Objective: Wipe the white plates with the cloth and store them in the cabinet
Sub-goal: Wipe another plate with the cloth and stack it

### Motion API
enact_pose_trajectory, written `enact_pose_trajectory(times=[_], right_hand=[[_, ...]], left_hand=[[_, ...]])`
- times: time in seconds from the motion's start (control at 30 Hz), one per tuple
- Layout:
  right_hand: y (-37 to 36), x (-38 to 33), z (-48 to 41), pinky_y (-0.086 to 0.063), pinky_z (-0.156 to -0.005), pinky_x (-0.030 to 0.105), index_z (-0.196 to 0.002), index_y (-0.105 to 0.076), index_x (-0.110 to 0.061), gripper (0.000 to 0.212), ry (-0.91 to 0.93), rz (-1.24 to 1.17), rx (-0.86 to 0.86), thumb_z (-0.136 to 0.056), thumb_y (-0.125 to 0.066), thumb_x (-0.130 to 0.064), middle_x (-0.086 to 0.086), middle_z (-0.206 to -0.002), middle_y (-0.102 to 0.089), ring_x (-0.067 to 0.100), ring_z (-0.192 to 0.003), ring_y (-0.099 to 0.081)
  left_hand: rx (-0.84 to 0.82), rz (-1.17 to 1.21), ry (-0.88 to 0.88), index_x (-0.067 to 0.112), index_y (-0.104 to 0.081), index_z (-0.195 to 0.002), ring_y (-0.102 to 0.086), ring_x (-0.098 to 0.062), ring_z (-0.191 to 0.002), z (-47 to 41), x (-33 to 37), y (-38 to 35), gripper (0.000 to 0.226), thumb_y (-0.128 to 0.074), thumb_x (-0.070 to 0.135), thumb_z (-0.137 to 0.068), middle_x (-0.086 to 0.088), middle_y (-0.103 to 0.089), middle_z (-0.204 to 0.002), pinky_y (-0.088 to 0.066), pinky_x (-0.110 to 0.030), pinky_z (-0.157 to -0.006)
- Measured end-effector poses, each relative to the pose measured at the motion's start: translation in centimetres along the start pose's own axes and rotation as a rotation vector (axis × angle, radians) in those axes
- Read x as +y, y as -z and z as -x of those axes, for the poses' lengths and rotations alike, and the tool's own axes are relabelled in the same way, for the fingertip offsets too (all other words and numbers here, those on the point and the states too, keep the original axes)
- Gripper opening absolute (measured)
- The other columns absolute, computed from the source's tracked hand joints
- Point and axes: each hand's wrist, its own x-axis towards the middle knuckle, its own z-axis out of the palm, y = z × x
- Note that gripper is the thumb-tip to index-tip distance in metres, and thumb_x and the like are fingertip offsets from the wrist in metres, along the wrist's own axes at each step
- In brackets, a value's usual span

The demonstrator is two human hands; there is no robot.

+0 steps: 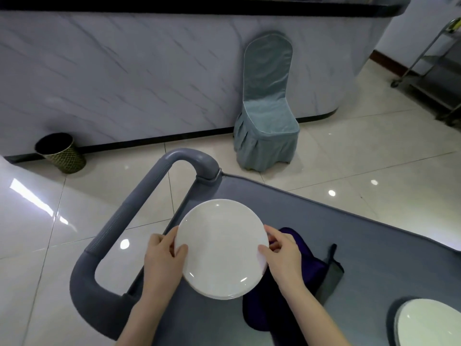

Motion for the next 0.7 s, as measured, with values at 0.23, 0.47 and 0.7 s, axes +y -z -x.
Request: enact_pose_trajectory(times=[0.23, 0.47, 0.7], right_hand=[[-0.1, 0.2, 0.2, -0.045, -0.079, 0.015, -0.122, -0.067, -0.029, 0.049, 0.027, 0.043, 0.000, -0.084, -0.066, 0.001, -0.002, -0.101, -0.052, 0.014, -0.086, -0.059], [2.1, 1.0, 0.7, -0.045, -0.077, 0.013, -0.131, -0.062, -0.024, 0.040, 0.094, 0.106, -0.026, -0.093, -0.065, -0.015, -0.008, -0.102, -0.054, 0.008, -0.084, -0.057], [9.5, 3.4, 4.1, -0.032, -0.104, 0.017, -0.140, -0.053, -0.029, 0.047, 0.480, 0.495, -0.105, -0.099, -0.042, -0.049, -0.019, -0.128, -0.051, -0.001, -0.117, -0.042]], left_hand=[[-0.003, -0.074, -0.037, 0.023, -0.058, -0.134, -0.050, -0.009, -0.081, 0.2, -0.5, 0.1, 0.047, -0.066, 0.014, -0.089, 0.004, -0.043, -0.093, -0.036, -0.010, -0.071], [0.061, -0.162, -0.091, 0.019, -0.054, -0.137, -0.050, -0.017, -0.095, 1.2, 0.0, -0.3, 0.050, -0.068, 0.019, -0.089, 0.004, -0.042, -0.107, -0.041, -0.027, -0.086], [-0.011, -0.074, -0.396, 0.023, -0.067, -0.112, -0.058, -0.004, -0.087, 5.1, 5.1, -6.5, 0.025, -0.064, 0.011, -0.091, 0.014, -0.057, -0.095, -0.042, -0.013, -0.075]])
